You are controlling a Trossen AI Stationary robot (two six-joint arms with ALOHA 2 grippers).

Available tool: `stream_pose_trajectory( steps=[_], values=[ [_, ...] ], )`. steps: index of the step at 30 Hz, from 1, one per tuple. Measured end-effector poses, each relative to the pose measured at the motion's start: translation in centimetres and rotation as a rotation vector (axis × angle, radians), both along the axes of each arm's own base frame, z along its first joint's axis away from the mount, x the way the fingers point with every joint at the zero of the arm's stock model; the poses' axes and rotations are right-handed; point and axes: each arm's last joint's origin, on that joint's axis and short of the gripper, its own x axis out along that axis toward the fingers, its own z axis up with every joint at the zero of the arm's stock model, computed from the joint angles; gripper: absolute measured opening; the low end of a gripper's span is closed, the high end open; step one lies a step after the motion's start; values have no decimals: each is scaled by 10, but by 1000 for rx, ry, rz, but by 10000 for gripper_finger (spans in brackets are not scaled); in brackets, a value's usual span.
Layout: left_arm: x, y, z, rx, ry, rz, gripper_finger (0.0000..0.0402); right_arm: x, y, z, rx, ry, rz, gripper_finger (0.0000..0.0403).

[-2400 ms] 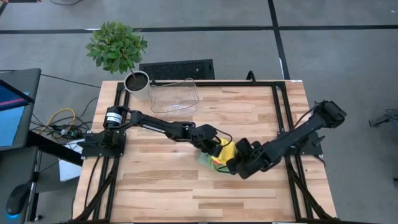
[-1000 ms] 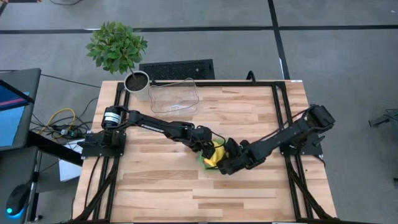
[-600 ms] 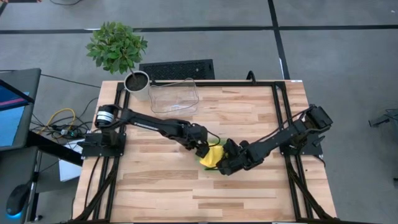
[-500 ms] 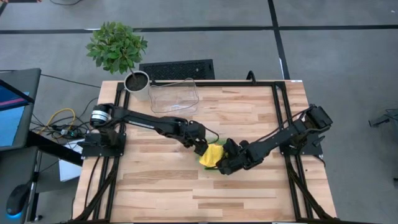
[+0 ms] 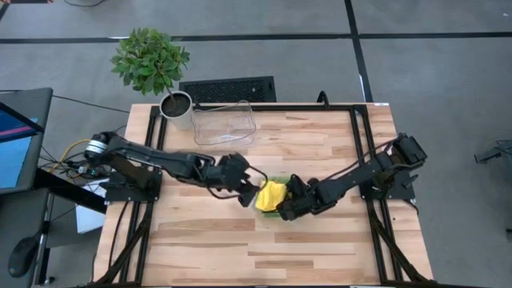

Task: Fold microfiber towels
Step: Stack the stacked microfiber cloths on the light green microfiber cloth

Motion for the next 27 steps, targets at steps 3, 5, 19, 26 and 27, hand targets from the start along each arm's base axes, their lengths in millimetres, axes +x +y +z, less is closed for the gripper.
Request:
stream_pose_trajectory(
  steps=[3,5,19,26,27],
  values=[
    [18,-8,-10,25,-49,-78,249,2,-5,0,1,-1,-19,221],
    [29,-9,-24,26,-27,-107,235,3,-8,0,2,-2,-29,221],
    [58,20,-67,-5,56,-78,162,3,-8,0,11,1,-27,221],
    [64,21,-75,15,73,-109,134,4,-10,0,10,10,-18,221],
    [62,22,-81,21,116,-113,131,4,-10,0,10,10,-18,221]
  ],
)
